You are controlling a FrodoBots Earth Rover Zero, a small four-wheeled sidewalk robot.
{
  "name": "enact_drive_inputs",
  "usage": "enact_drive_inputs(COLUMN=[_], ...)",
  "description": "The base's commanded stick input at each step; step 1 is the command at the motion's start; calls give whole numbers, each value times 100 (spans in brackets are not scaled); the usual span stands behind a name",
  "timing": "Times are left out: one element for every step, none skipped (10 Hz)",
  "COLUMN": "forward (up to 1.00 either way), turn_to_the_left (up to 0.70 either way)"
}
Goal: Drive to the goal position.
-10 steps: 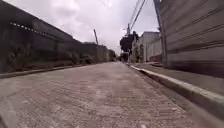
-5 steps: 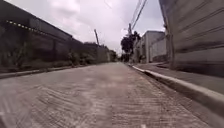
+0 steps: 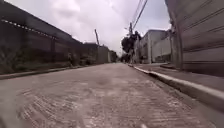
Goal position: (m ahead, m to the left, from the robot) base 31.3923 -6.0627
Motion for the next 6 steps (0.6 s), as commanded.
enact_drive_inputs(forward=[73, 86, 100, 100, 100, 100], turn_to_the_left=[0, 0, 0, 0, -1, -16])
